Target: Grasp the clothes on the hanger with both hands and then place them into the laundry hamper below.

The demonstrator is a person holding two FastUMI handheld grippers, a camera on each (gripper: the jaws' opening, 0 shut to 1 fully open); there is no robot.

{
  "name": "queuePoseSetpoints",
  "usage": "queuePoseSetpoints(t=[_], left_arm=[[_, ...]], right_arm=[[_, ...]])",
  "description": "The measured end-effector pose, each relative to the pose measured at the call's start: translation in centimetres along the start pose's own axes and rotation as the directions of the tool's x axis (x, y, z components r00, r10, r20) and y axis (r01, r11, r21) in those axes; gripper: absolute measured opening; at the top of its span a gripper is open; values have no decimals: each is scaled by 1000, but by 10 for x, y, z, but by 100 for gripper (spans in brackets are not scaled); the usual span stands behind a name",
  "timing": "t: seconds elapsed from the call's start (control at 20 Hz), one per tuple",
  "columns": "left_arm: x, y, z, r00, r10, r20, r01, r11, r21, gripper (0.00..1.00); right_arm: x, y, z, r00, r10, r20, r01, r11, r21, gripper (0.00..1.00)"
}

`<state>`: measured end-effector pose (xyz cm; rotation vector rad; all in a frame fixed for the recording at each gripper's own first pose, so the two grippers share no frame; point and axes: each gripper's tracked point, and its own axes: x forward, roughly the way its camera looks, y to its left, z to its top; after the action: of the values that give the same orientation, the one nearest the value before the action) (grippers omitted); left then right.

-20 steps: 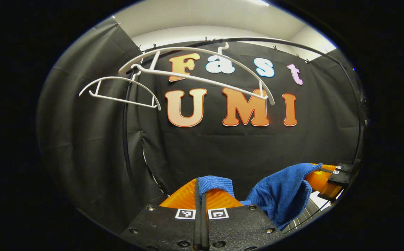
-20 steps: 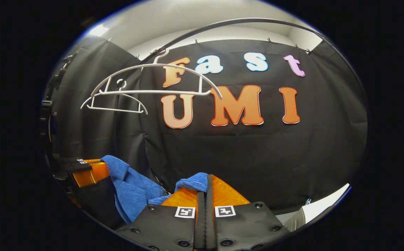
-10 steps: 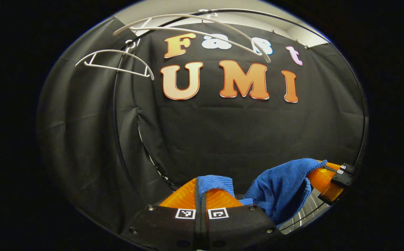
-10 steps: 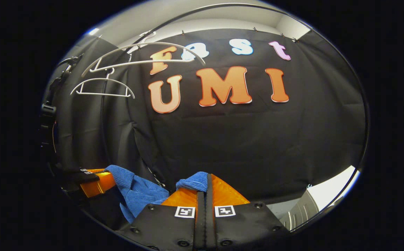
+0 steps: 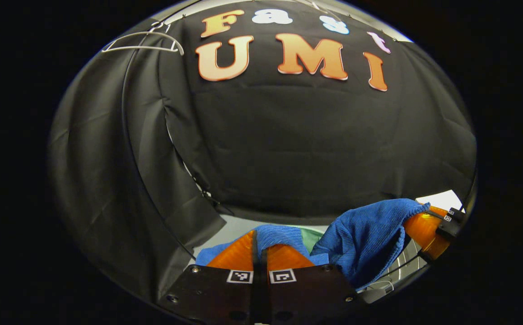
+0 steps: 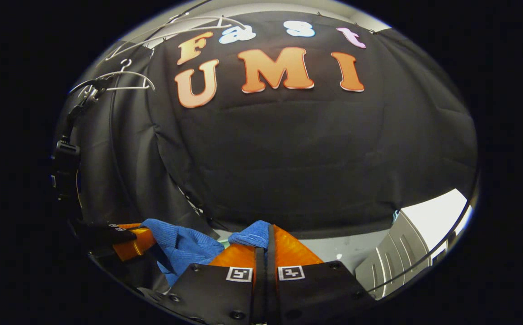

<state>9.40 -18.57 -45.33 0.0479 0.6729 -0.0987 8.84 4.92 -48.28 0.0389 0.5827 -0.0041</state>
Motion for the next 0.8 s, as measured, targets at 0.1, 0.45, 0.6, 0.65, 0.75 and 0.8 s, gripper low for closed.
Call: queuePoseSetpoints(t=[0.1,0.45,0.6,0.65,0.75,0.8], left_arm=[[10,3,-27,998,7,-58,-8,1000,-4,0],[26,12,-103,979,38,-199,-51,997,-61,0],[29,21,-145,956,42,-290,-63,996,-62,0],[32,23,-154,952,45,-304,-68,996,-65,0],[38,24,-169,941,48,-334,-72,996,-59,0],[39,25,-173,938,52,-343,-74,996,-52,0]], right_arm=[[10,-7,-26,999,-14,-48,15,1000,12,7],[28,-9,-98,982,-31,-186,36,999,19,7],[32,-10,-123,973,-41,-227,40,999,-9,8],[34,-11,-130,971,-40,-237,40,999,-5,8],[39,-13,-140,965,-44,-258,47,999,6,8],[40,-15,-146,962,-48,-270,51,999,6,8]])
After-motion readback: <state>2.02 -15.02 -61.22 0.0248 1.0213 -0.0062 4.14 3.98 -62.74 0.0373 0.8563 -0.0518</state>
